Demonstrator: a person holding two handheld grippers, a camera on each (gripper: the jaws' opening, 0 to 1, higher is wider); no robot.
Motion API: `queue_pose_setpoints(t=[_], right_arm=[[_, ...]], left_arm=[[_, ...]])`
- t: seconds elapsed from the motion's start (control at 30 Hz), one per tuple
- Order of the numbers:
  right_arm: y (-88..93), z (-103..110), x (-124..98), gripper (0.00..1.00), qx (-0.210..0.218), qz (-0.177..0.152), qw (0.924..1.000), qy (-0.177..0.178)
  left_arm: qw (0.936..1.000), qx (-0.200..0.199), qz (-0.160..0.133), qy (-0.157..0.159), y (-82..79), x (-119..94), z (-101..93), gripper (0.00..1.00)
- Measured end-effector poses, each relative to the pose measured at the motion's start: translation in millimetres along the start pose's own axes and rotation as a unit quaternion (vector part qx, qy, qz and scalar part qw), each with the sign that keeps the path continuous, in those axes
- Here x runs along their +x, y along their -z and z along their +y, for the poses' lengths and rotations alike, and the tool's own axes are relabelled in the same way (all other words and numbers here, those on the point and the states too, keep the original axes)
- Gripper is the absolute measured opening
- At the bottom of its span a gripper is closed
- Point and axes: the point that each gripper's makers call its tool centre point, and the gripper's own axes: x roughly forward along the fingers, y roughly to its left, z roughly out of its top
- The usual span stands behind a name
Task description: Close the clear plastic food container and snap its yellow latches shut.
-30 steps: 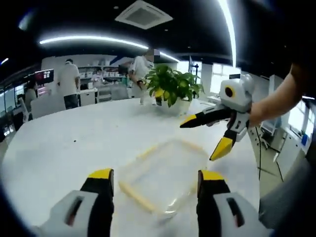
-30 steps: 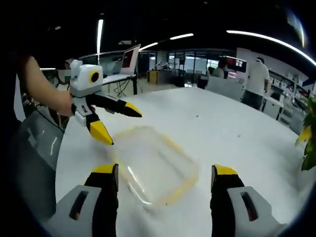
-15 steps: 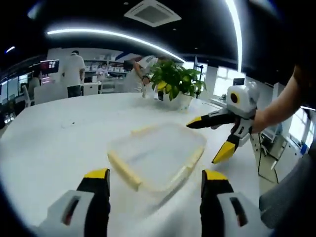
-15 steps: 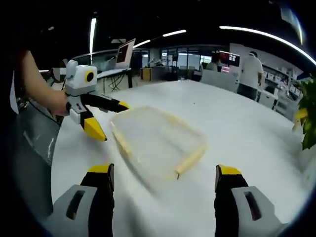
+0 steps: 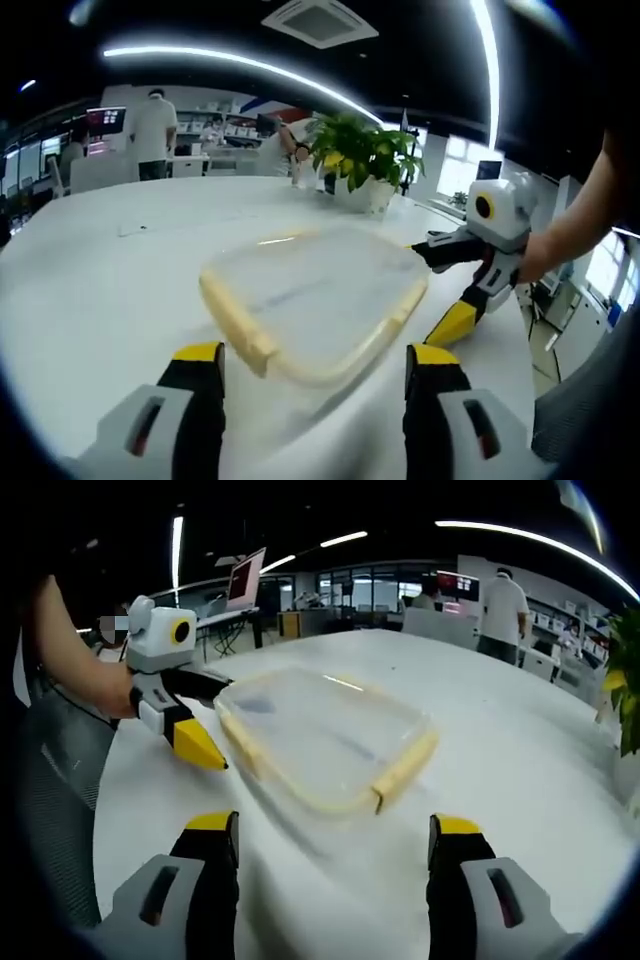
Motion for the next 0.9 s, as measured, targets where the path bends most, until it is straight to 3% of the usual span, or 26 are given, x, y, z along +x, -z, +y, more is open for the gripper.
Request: queue_pose_setpoints(t=[0.17, 0.5, 0.63, 0.9], right_arm=[[2.1, 1.5, 5.8, 0.72, 0.021, -0.007, 0.9997, -0.007], [4.3, 0.0, 13.1, 0.61, -0.005, 0.006, 1.0, -0.006], [-0.2, 4.9, 15.7, 0.58, 0.015, -0.004, 0.9998, -0.015], [-3.0, 0.5, 21.9, 0.55, 0.025, 0.003, 0.9997, 0.006]], left_arm=[[1.0, 0.0, 0.006, -0.005, 5.8, 1.0, 1.9, 0.7], [0.9996, 0.01, 0.022, -0.012, 14.6, 3.2, 5.5, 0.64], [0.9996, -0.001, 0.021, -0.016, 14.1, 4.0, 4.7, 0.65], [0.9987, 0.003, 0.03, -0.041, 14.4, 3.8, 12.7, 0.57]])
